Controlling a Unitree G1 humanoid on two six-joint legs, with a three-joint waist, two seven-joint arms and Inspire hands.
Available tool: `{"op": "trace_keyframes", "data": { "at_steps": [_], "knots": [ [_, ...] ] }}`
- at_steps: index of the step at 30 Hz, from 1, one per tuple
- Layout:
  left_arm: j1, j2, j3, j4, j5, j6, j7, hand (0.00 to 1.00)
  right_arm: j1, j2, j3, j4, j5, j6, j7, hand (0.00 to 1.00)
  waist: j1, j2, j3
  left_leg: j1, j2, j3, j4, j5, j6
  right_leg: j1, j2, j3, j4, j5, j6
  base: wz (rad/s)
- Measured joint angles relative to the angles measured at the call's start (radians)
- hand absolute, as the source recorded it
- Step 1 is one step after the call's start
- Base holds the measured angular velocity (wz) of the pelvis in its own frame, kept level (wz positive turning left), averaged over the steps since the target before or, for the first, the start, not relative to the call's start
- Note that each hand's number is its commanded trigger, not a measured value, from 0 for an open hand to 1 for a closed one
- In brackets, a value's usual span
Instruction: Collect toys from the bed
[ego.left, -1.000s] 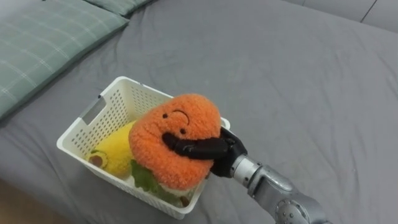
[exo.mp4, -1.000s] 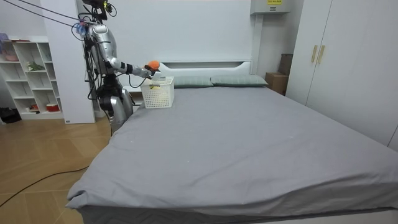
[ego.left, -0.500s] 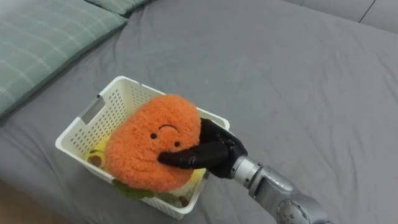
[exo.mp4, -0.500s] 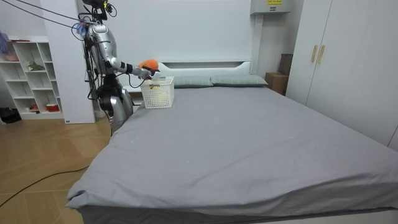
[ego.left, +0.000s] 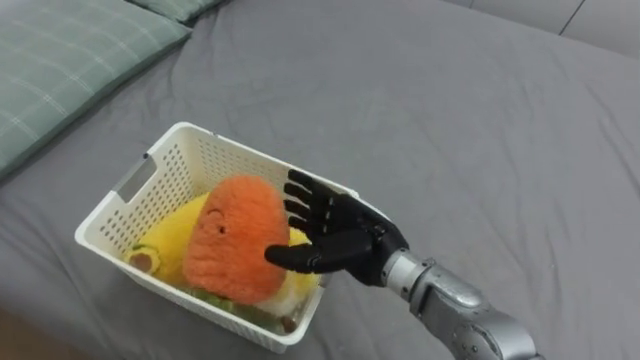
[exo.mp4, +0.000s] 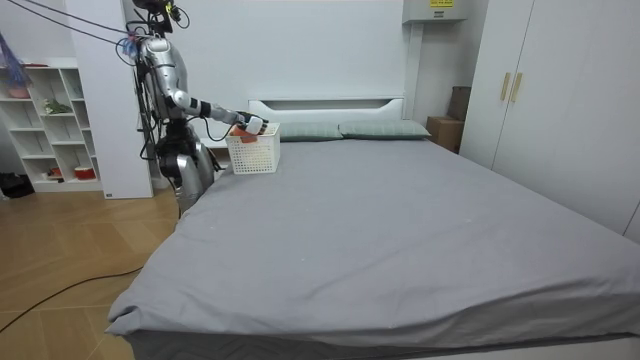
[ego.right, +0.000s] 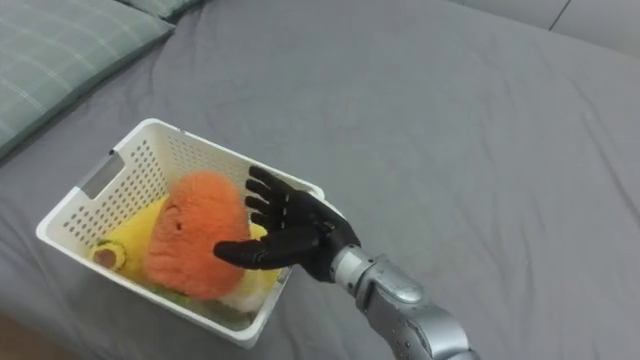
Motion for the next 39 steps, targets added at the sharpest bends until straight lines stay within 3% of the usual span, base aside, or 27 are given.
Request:
{"op": "trace_keyframes", "data": {
  "at_steps": [7, 10, 14, 18, 20, 26, 32, 36, 39],
  "knots": [
    [0.0, 0.001, 0.0, 0.01, 0.0, -0.017, 0.002, 0.0, 0.0, -0.001, -0.031, -0.077, -0.045, -0.019, -0.05, 0.0, -0.02, 0.004, -0.0009, 0.003, 0.0, 0.0, -0.001, 0.0, 0.0, -0.001, -0.001, 0.003, 0.001, 0.0, 0.0, -0.01],
    [0.006, 0.0, 0.001, 0.011, 0.001, -0.019, 0.002, 0.0, 0.0, 0.008, -0.063, -0.101, -0.151, -0.042, -0.067, 0.0, -0.025, 0.004, -0.002, 0.004, 0.0, 0.001, -0.001, 0.0, 0.0, 0.0, -0.001, 0.002, 0.001, 0.0, 0.0, 0.0],
    [0.014, 0.0, 0.008, 0.011, -0.001, -0.021, 0.002, 0.0, 0.0, 0.013, -0.091, -0.114, -0.2, -0.046, -0.118, 0.0, -0.032, 0.002, -0.0076, 0.004, 0.0, 0.001, -0.001, 0.0, 0.0, 0.0, -0.003, 0.002, 0.001, 0.0, 0.001, 0.0],
    [0.032, -0.003, 0.019, 0.013, -0.017, -0.035, 0.036, 0.0, 0.004, 0.022, -0.138, -0.191, -0.209, -0.047, -0.176, 0.0, -0.054, 0.016, -0.0142, 0.017, 0.001, 0.01, -0.002, 0.0, 0.001, 0.005, -0.002, 0.013, 0.001, 0.001, 0.001, -0.06],
    [0.044, -0.002, 0.025, 0.015, -0.02, -0.047, 0.057, 0.0, 0.025, 0.023, -0.182, -0.244, -0.205, -0.057, -0.204, 0.0, -0.059, 0.024, -0.0116, 0.032, 0.001, 0.016, -0.005, 0.0, 0.001, 0.017, -0.001, 0.018, 0.001, 0.001, 0.001, -0.09],
    [0.093, -0.002, 0.07, 0.014, -0.03, -0.063, 0.076, 0.0, 0.092, 0.026, -0.341, -0.326, -0.095, -0.12, -0.299, 0.0, -0.123, 0.03, -0.0128, 0.04, 0.006, 0.032, -0.008, -0.002, 0.002, 0.016, 0.002, 0.035, 0.003, 0.004, 0.001, -0.08],
    [0.102, -0.002, 0.089, 0.024, -0.037, -0.073, 0.098, 0.0, 0.227, 0.027, -0.438, -0.303, -0.049, -0.131, -0.381, 0.0, -0.187, 0.032, -0.0127, 0.049, 0.015, 0.073, -0.018, -0.006, 0.001, 0.013, 0.01, 0.072, 0.005, 0.01, -0.001, -0.2],
    [0.103, 0.001, 0.119, 0.024, -0.037, -0.084, 0.113, 0.0, 0.303, 0.027, -0.518, -0.192, -0.014, -0.138, -0.451, 0.0, -0.24, 0.031, -0.0154, 0.05, 0.017, 0.092, -0.02, -0.007, 0.001, 0.002, 0.012, 0.093, 0.011, 0.012, -0.001, -0.17],
    [0.112, 0.0, 0.119, 0.024, -0.039, -0.084, 0.116, 0.0, 0.351, 0.027, -0.561, -0.055, -0.014, -0.145, -0.507, 0.0, -0.245, 0.037, -0.016, 0.066, 0.02, 0.121, -0.028, -0.01, 0.002, -0.002, 0.02, 0.131, 0.017, 0.012, 0.0, -0.3]
  ]
}}
